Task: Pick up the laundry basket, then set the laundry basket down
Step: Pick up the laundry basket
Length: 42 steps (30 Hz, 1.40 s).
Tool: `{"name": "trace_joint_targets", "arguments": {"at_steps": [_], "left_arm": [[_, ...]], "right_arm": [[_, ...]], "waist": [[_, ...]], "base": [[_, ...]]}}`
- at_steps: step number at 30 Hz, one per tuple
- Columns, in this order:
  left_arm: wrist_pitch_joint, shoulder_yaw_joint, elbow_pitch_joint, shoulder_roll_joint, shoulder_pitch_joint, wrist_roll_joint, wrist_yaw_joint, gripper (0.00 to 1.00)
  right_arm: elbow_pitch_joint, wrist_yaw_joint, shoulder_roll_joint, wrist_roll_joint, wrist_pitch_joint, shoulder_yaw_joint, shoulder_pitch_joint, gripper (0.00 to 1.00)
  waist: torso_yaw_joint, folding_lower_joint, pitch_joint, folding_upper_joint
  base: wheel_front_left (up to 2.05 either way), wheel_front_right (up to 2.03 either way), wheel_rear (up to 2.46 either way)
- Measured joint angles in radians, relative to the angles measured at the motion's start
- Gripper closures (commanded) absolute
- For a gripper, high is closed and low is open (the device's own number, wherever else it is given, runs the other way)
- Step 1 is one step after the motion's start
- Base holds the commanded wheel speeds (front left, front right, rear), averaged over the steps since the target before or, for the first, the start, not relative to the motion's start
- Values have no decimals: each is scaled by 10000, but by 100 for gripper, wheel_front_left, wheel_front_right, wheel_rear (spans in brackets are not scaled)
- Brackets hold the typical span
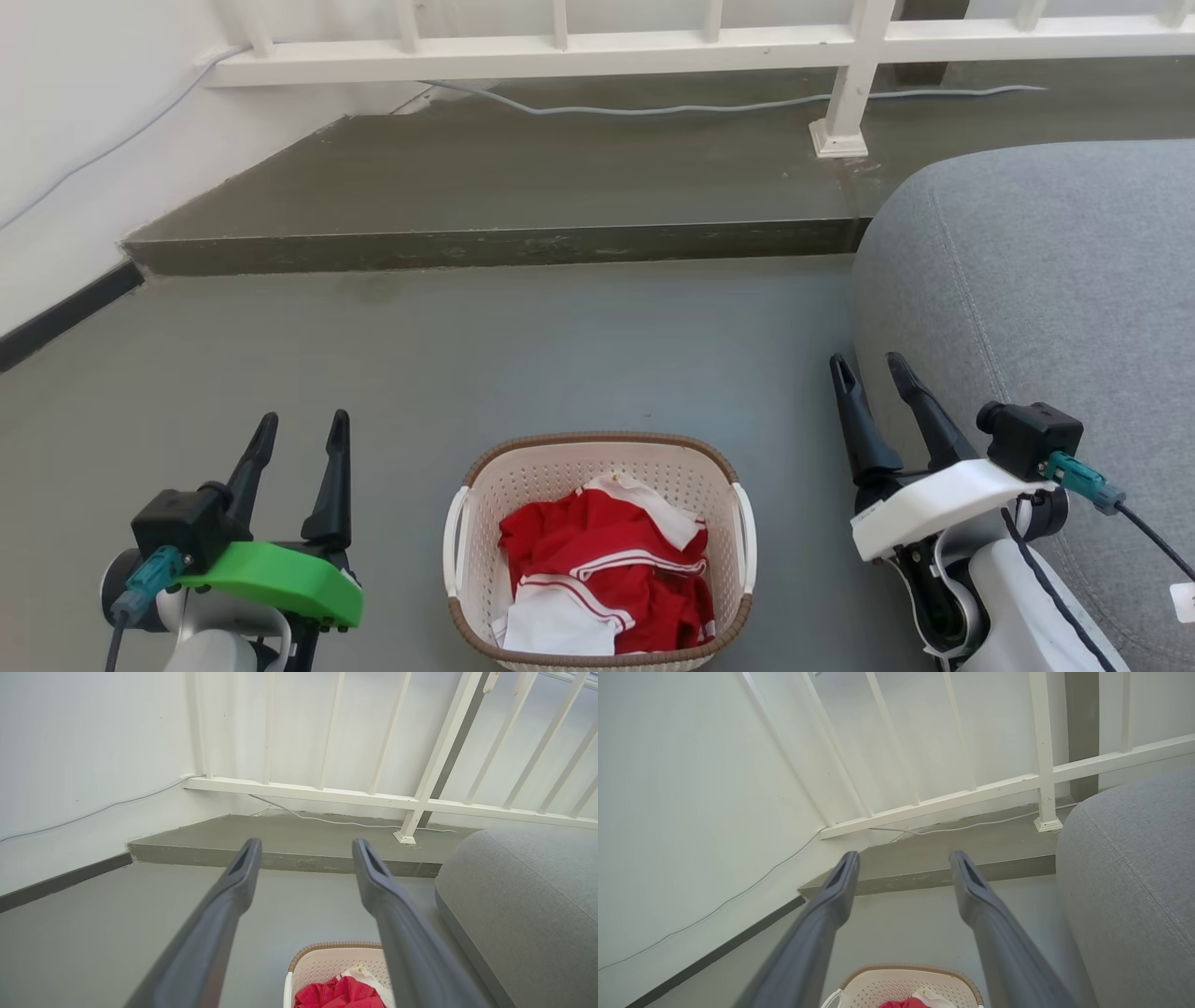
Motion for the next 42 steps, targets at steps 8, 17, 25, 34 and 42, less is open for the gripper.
{"name": "trace_joint_targets", "arguments": {"at_steps": [8,17,25,34,42], "left_arm": [[0,146,-54,-13,1,13,-10,0],[0,167,-167,-8,-81,12,-36,0],[0,153,-224,109,-372,2,-40,0],[0,-366,-280,447,-1104,-242,-52,0],[-29,-1060,81,769,-1923,-819,-52,0]], "right_arm": [[38,0,17,-169,0,-52,0,0],[36,-17,52,-259,0,-105,-45,0],[29,-209,67,-407,0,-144,-275,0],[132,-374,84,-585,0,-69,-905,0],[800,-554,84,-240,-2,88,-1517,0]], "waist": [[-77,0,283,0],[-202,0,969,0],[-290,0,1807,0],[-364,0,2964,0],[-401,0,4078,0]], "base": [[0,0,0],[0,0,0],[0,0,0],[0,0,0],[0,0,0]]}}
